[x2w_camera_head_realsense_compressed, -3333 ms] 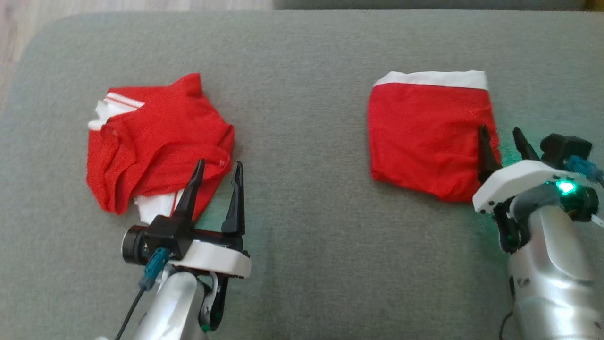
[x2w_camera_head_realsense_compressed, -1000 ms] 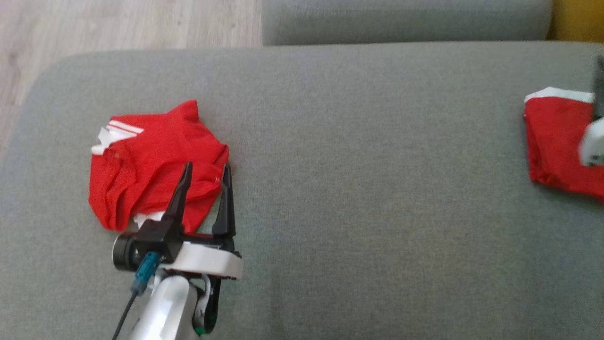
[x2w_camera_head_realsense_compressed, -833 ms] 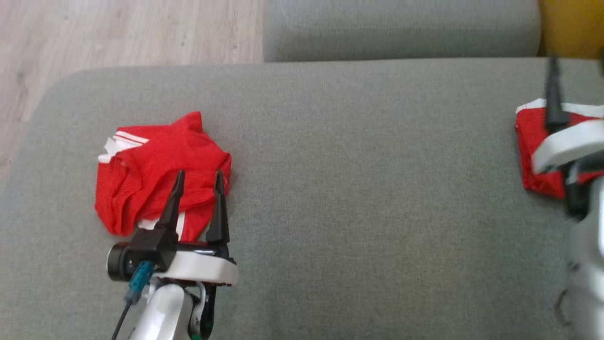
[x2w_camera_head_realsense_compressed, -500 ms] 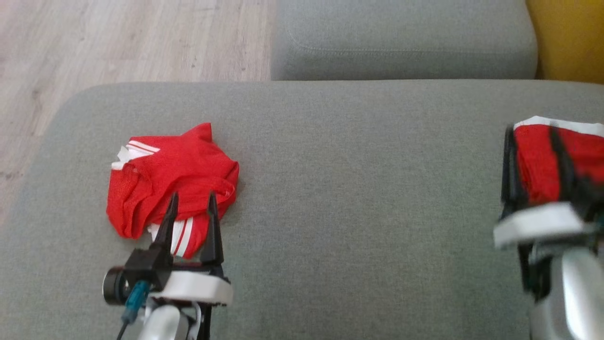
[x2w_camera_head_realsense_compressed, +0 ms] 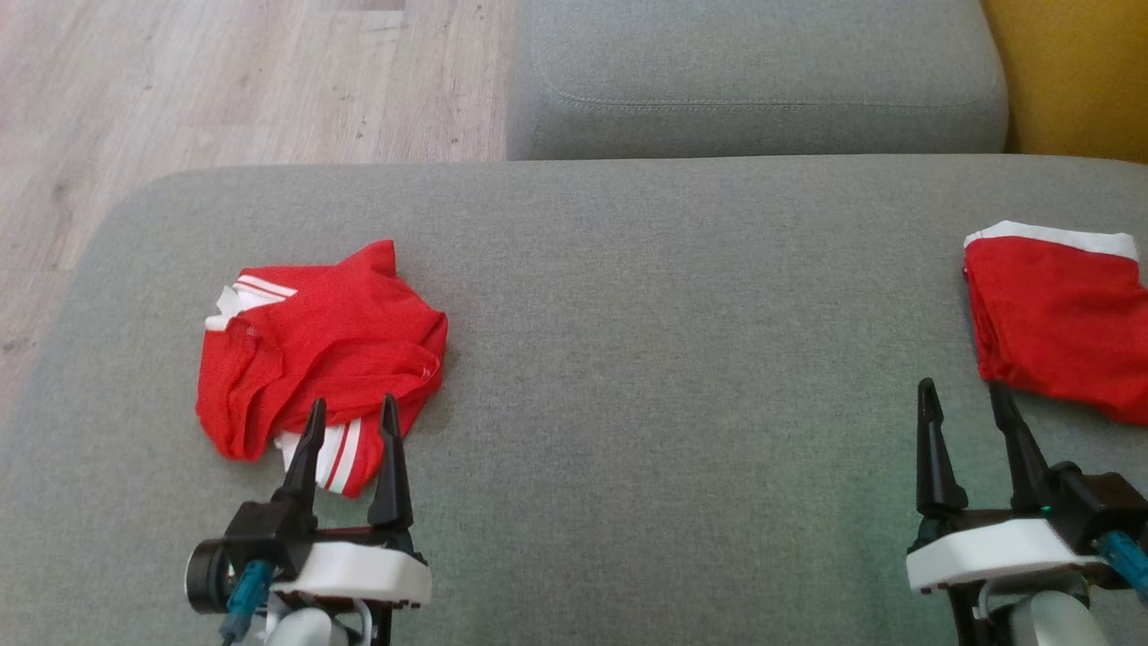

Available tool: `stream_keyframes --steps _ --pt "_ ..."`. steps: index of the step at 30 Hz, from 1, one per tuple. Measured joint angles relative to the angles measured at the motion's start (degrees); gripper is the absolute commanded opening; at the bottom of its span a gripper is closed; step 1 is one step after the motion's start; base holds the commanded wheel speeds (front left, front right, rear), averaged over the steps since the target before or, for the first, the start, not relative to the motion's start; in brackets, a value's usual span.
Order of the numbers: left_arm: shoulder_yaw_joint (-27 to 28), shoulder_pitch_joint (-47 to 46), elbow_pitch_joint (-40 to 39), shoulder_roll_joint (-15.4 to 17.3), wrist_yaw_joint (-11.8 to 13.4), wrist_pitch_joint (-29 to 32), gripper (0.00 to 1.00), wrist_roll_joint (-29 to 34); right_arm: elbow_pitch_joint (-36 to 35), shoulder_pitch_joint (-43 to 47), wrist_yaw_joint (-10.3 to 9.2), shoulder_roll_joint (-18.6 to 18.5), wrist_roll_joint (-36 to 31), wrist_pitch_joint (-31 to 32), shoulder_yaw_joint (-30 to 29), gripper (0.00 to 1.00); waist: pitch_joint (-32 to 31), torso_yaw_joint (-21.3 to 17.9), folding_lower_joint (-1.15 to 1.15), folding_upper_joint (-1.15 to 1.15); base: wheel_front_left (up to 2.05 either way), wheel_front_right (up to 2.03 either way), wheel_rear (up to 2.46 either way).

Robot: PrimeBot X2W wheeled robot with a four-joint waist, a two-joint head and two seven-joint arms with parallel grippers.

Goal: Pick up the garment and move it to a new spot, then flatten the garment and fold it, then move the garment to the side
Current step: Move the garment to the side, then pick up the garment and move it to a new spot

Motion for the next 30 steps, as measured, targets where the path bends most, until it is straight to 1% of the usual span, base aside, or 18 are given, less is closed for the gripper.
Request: stream_keyframes --steps 10,14,24,30 --pt "-0.05 -0.01 0.02 0.0 -0.07 0.0 1.0 0.01 -0.11 -0.01 0.0 0.0 0.0 -0.01 0.14 1.0 -0.23 0.24 0.0 0.0 0.0 0.0 0.0" --pt "-0.07 -0.03 0.14 0.0 -0.05 0.0 1.0 0.01 -0.57 0.01 0.0 -0.01 0.0 -0.02 0.92 1.0 -0.23 1.21 0.0 0.0 0.0 0.0 0.0" --pt "0.26 -0.04 0.69 0.0 -0.07 0.01 1.0 0.45 -0.79 0.16 0.0 0.0 1.01 -0.18 4.86 1.0 -0.5 6.76 0.0 0.0 0.0 0.0 0.0" --pt "0.4 -0.01 1.01 0.0 -0.09 0.01 1.0 0.8 -0.71 0.47 0.0 0.0 1.49 -0.18 5.65 1.0 -0.88 10.85 0.0 0.0 0.0 0.0 0.0"
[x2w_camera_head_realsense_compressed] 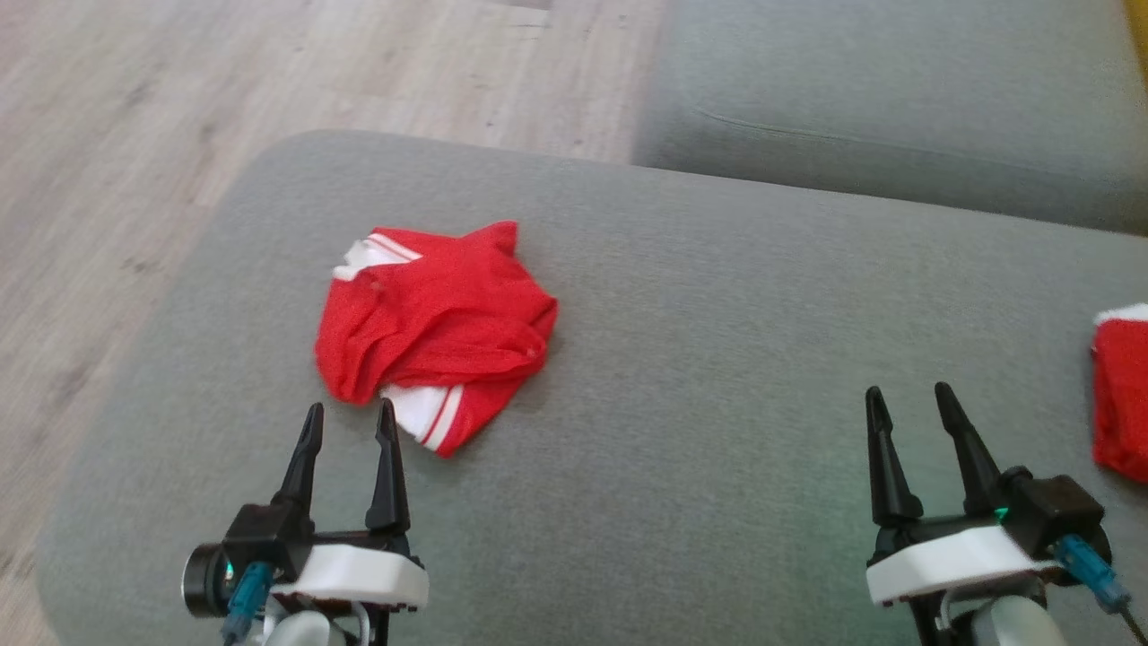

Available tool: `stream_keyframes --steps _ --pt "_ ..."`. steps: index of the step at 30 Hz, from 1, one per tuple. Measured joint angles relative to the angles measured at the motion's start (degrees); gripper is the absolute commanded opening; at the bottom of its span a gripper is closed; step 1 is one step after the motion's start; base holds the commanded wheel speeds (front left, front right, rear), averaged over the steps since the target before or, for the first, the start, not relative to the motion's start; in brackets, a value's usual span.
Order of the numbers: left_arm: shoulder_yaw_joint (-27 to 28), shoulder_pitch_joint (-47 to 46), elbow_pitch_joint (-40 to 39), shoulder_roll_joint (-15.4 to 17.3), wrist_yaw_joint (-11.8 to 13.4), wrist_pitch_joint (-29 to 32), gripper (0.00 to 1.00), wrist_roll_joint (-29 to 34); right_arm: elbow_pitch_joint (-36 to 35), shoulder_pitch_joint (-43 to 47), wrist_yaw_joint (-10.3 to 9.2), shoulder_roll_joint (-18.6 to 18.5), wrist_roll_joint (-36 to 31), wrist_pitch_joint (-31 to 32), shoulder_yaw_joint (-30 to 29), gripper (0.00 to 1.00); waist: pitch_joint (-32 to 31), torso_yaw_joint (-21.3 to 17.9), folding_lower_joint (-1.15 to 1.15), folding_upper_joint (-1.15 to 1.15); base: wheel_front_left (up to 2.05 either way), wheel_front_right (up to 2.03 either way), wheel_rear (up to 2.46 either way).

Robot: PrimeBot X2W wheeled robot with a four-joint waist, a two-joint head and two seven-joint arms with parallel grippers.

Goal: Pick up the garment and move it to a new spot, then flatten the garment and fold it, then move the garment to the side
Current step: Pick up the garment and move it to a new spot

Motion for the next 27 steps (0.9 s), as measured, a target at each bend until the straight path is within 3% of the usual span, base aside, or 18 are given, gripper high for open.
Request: stream_keyframes --steps 9,19,23,27 --pt "0.13 0.04 0.2 0.01 -0.23 0.0 1.0 0.54 0.1 0.74 0.0 0.0 0.6 0.0 1.22 1.0 -0.61 4.0 0.0 0.0 0.0 0.0 0.0" --pt "0.9 0.69 0.23 0.16 -0.7 0.0 1.0 1.41 0.07 0.95 0.0 0.0 1.1 0.0 2.43 1.0 -0.13 4.57 0.0 0.0 0.0 0.0 0.0" --pt "0.54 -1.68 2.69 0.99 -2.64 0.08 1.0 2.75 -0.18 0.88 0.0 0.0 0.91 0.0 2.21 1.0 1.69 4.15 0.0 0.0 0.0 0.0 0.0" --pt "-1.41 -9.37 7.8 3.7 -5.68 4.76 1.0 4.28 -0.45 0.46 0.0 0.0 0.32 0.0 1.91 1.0 4.1 3.47 0.01 0.0 0.0 0.0 0.0"
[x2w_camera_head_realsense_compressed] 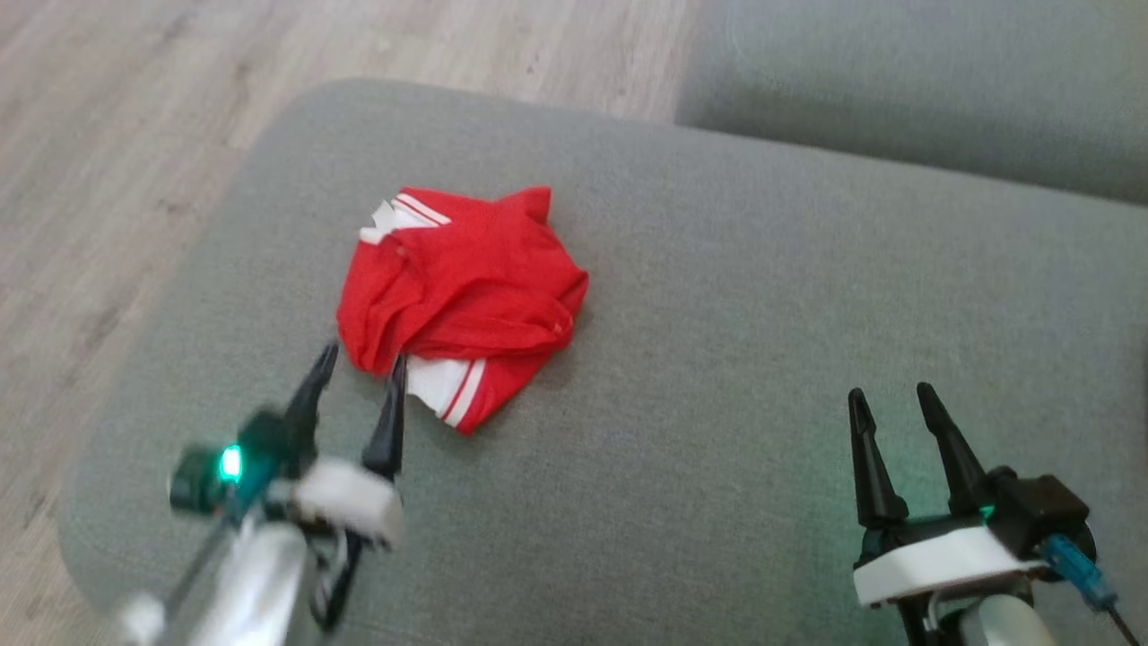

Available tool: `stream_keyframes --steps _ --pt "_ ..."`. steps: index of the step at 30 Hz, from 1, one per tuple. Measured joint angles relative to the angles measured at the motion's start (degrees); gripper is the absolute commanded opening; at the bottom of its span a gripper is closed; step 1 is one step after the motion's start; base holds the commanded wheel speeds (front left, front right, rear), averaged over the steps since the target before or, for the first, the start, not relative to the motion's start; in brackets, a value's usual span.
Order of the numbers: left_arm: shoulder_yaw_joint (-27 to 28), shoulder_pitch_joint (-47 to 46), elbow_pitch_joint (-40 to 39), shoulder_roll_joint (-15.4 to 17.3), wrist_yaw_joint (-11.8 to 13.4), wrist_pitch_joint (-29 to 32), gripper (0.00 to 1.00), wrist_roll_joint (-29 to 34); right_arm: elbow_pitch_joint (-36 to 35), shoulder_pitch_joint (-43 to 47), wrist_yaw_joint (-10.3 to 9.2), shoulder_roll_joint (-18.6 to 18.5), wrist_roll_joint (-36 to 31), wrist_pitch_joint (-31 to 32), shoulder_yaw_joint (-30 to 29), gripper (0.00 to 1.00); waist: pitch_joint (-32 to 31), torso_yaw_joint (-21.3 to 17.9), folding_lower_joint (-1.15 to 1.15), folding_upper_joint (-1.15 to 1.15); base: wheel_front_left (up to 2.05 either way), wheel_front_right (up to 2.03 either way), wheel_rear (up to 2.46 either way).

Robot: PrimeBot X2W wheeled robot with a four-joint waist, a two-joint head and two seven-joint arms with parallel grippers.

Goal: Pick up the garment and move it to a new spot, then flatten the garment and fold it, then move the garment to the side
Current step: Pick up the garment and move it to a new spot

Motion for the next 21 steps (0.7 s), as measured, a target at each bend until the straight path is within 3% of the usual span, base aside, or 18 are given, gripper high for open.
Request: stream_keyframes --steps 8,21 --pt "-5.8 -14.27 11.2 3.45 -3.83 12.24 1.0 -0.12 -0.13 -3.38 0.0 -0.02 -0.4 0.0 -0.27 1.0 4.64 -2.91 0.01 0.0 0.0 0.0 0.0" --pt "-15.57 -21.86 21.76 8.4 -4.32 16.25 1.0 -5.66 0.01 -5.15 0.0 -0.04 -0.41 0.0 -0.79 1.0 8.06 -8.59 0.0 0.0 0.0 0.0 0.0"
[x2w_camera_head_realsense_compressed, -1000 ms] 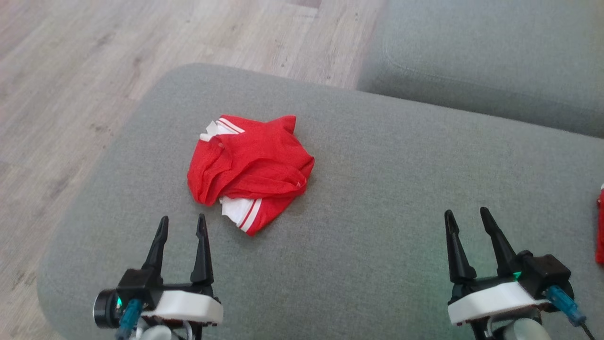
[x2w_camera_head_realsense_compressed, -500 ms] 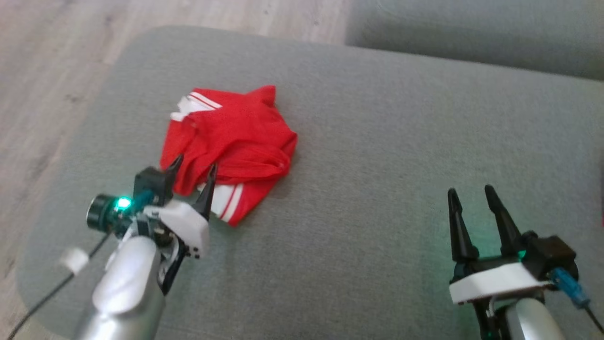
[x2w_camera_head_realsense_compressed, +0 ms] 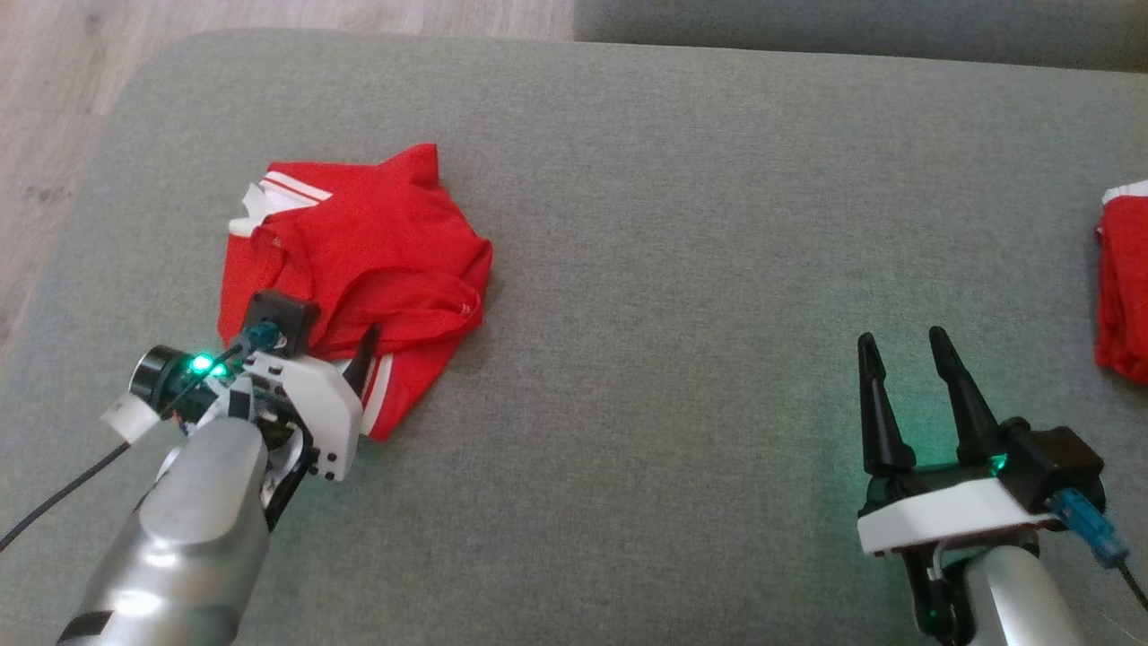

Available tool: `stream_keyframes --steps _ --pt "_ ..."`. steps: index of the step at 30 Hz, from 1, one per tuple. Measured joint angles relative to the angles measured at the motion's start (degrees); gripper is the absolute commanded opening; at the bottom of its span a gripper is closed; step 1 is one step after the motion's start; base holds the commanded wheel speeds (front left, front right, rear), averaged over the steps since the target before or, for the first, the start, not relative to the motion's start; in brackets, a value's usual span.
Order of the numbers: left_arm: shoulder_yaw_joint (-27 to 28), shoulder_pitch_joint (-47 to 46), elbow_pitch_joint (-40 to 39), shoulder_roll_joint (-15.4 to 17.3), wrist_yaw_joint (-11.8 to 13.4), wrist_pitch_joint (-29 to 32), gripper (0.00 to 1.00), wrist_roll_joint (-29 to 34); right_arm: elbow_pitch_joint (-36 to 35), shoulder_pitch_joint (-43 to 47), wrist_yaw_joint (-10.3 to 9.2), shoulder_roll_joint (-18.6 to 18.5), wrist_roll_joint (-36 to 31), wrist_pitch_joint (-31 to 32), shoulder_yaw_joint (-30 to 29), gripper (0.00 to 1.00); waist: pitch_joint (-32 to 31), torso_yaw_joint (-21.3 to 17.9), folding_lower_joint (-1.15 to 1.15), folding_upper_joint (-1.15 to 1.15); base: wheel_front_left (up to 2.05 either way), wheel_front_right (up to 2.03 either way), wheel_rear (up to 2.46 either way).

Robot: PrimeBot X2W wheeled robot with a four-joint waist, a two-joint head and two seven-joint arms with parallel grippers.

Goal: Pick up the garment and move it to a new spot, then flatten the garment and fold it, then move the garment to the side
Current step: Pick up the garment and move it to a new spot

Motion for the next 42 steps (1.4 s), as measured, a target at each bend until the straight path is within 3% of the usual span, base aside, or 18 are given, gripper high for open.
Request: stream_keyframes --steps 1,2,3,9,19,31,42 --pt "-0.53 -0.32 0.57 0.11 0.0 0.0 0.62 -0.02 0.04 0.0 0.0 0.0 0.0 0.0 -0.01 1.0 0.07 -0.21 0.0 0.0 0.0 0.0 0.0" --pt "-1.07 -0.62 1.22 0.18 0.0 0.0 0.16 -0.03 0.05 -0.02 0.0 0.0 0.0 0.0 0.01 1.0 0.13 -0.39 0.0 0.0 0.0 0.0 0.0" --pt "-1.51 -0.83 1.72 0.21 0.0 0.0 0.0 -0.04 0.08 -0.08 0.0 0.0 0.0 0.0 0.01 1.0 0.17 -0.55 0.0 0.0 0.0 0.0 0.0" --pt "-3.19 -2.5 3.53 1.3 0.09 -4.11 0.0 0.19 0.52 -0.84 0.0 0.0 0.01 0.0 0.05 1.0 -0.12 -1.37 0.0 0.0 0.0 0.0 0.0" --pt "-3.18 -8.18 -2.49 3.61 4.86 -19.41 0.0 4.19 0.87 -0.7 0.0 0.01 0.43 0.0 0.0 1.0 -2.96 -2.43 -0.01 0.0 0.0 0.0 0.0" --pt "-3.43 -10.18 -26.73 8.87 8.04 -21.29 0.0 10.24 1.07 -0.49 0.0 0.01 1.96 0.0 0.1 1.0 -5.46 -4.78 -0.01 0.0 0.0 0.0 0.0" --pt "-5.17 -10.2 -38.21 11.35 7.16 -21.34 0.0 12.67 1.01 -0.48 0.0 0.01 2.57 0.0 0.08 1.0 -6.46 -8.19 -0.01 0.0 0.0 0.0 0.0"
